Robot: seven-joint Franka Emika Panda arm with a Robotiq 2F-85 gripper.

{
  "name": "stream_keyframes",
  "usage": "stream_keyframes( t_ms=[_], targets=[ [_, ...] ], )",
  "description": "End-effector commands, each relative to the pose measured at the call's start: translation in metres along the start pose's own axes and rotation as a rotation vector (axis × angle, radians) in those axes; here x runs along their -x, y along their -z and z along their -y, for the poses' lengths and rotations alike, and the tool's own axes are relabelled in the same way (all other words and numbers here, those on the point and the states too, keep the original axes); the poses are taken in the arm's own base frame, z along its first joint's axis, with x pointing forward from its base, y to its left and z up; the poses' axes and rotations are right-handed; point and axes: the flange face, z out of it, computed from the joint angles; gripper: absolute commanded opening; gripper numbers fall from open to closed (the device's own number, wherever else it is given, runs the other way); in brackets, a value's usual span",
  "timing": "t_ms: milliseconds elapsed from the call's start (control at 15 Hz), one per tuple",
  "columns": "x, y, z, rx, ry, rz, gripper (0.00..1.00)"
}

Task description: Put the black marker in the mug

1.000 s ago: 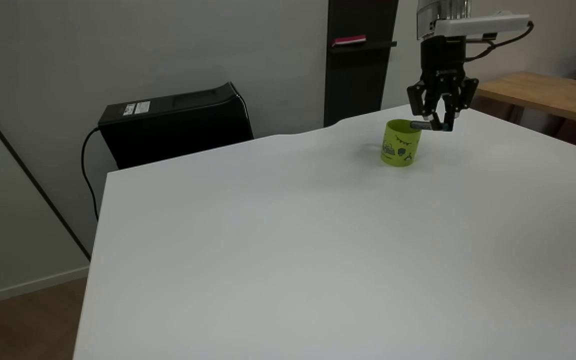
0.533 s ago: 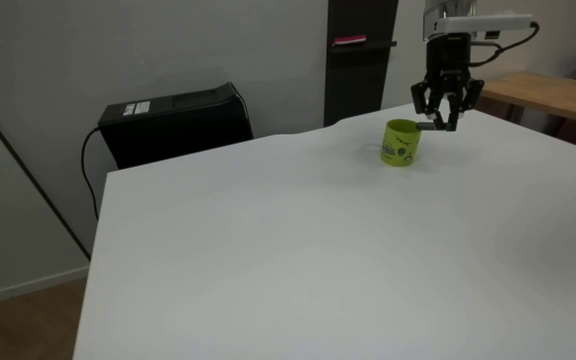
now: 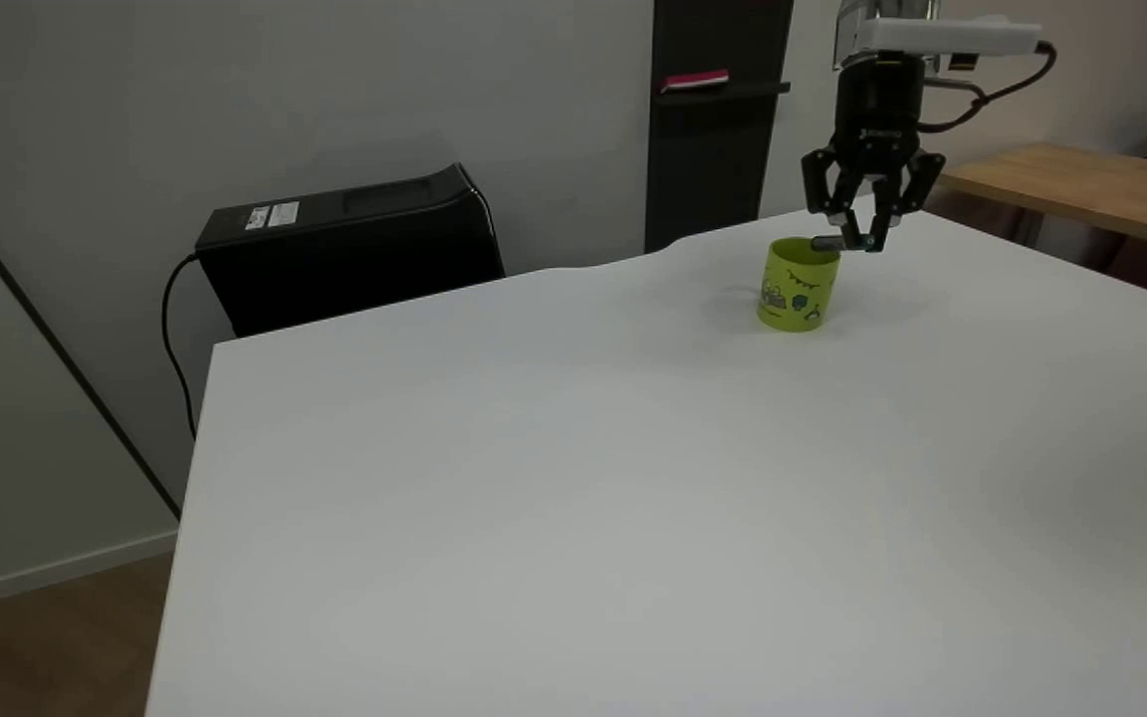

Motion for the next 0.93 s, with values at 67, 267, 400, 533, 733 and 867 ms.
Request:
stream_keyframes(
  t_ms=[67, 267, 400, 533, 733, 867],
  targets=[
    [-0.007, 0.008, 0.019, -0.043, -0.025, -0.003, 0.04],
    [-0.016, 0.004, 0.018, -0.07, -0.059, 0.03, 0.04],
    [-0.02, 0.001, 0.014, -0.089, -0.09, 0.057, 0.04],
    [-0.026, -0.003, 0.007, -0.109, -0.119, 0.084, 0.04],
    [-0.033, -0.005, -0.002, -0.14, -0.153, 0.11, 0.04],
    [-0.036, -0.003, -0.007, -0.16, -0.167, 0.115, 0.04]
  ],
)
